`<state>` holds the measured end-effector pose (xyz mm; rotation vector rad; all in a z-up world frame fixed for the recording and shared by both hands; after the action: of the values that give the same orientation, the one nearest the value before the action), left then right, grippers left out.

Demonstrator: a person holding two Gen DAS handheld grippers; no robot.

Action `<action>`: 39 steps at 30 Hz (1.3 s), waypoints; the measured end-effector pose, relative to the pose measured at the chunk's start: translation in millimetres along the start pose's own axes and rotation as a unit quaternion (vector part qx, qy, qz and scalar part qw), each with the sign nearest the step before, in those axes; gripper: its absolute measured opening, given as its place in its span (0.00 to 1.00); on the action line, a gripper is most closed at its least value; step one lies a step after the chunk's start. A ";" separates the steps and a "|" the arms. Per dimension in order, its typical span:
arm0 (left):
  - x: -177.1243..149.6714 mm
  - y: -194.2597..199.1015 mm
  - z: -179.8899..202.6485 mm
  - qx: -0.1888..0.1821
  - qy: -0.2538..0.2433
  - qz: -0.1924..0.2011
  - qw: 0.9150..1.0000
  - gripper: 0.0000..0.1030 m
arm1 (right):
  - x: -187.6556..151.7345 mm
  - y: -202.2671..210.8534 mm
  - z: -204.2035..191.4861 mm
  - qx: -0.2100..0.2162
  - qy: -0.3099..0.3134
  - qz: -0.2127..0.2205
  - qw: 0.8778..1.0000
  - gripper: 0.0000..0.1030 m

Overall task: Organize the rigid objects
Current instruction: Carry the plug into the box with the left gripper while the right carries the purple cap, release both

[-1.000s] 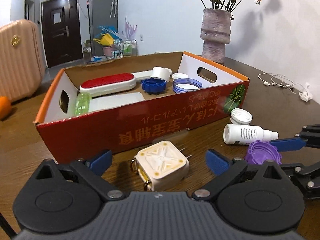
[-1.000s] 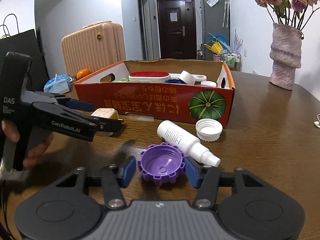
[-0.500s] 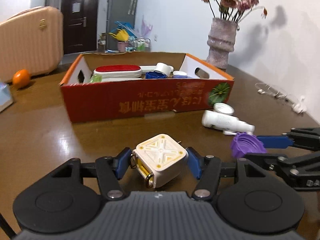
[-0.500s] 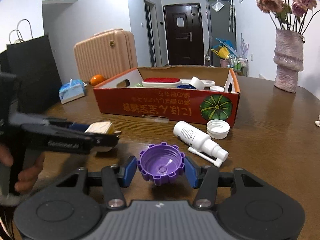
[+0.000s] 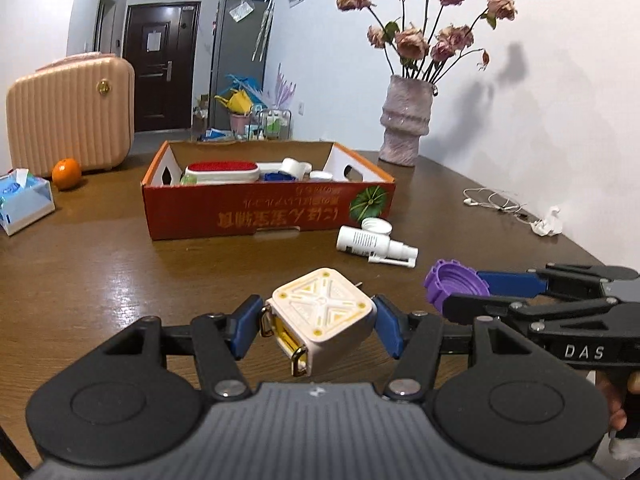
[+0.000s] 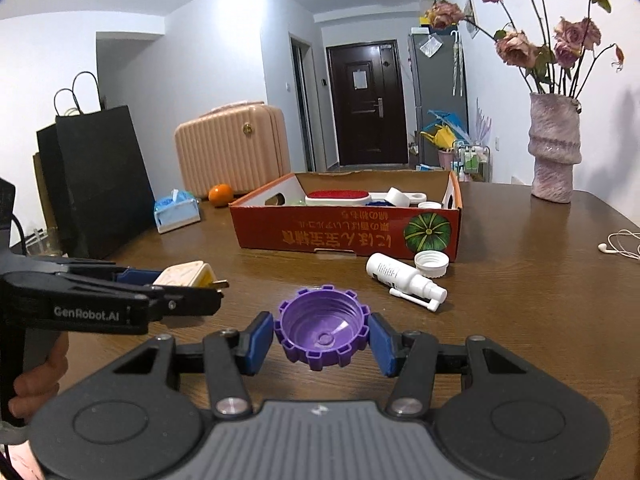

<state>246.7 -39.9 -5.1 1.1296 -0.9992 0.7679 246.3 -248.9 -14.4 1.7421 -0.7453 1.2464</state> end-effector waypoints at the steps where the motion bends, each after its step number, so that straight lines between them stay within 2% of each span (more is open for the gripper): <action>1: 1.3 0.9 0.5 -0.001 0.000 0.003 1.000 0.59 | 0.8 1.6 -0.4 0.000 0.000 0.002 1.000 0.50; 5: 13.7 -2.6 -2.7 -0.010 0.007 0.012 1.000 0.59 | 9.8 -3.1 1.4 -0.004 0.007 0.011 1.000 0.50; 9: 43.5 -28.7 -13.0 -0.014 0.003 0.025 1.000 0.59 | 33.3 -24.3 12.7 -0.005 0.015 0.026 1.000 0.50; 15: 107.7 -115.7 -43.2 -0.016 -0.002 0.019 1.000 0.59 | 87.3 -97.3 43.3 -0.006 0.031 0.033 0.999 0.50; 17: 125.2 -154.2 -56.1 -0.014 0.007 0.004 1.000 0.59 | 100.9 -131.5 58.5 -0.014 0.037 0.018 0.999 0.50; 20: 140.3 -210.6 -73.4 -0.006 0.012 -0.026 1.000 0.59 | 113.2 -185.3 87.5 -0.026 0.015 -0.029 0.999 0.50; 23: 142.2 -258.4 -88.7 0.012 0.011 -0.054 0.998 0.59 | 112.7 -227.4 104.0 -0.062 0.032 -0.074 0.995 0.50; 26: 135.1 -301.3 -104.0 0.041 0.020 -0.094 0.995 0.59 | 109.7 -251.2 111.8 -0.070 0.040 -0.101 0.992 0.50; 32: 126.8 -332.3 -117.0 0.048 0.035 -0.140 0.988 0.60 | 96.3 -266.9 111.4 -0.065 0.068 -0.131 0.987 0.50; 34: 128.1 -331.8 -115.9 0.050 0.030 -0.137 0.989 0.68 | 95.1 -267.2 111.1 -0.064 0.070 -0.130 0.987 0.52; 39: 135.1 -322.9 -109.9 0.048 0.022 -0.131 0.990 0.69 | 107.8 -251.6 110.3 -0.063 0.061 -0.103 0.991 0.60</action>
<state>613.0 -20.0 -9.0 1.2928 -0.7647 0.6318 540.5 -228.9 -2.2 1.5822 -0.5455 1.1300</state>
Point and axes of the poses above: each gripper's, at about its wrist camera, not at the fingertips, and y roughly against the way its jaws point, z to its right, x to its top, the point moved 2 cm from there along -y, roughly the way its jaws point, and after that the axes turned 9 degrees about z, right-handed, at the moved point
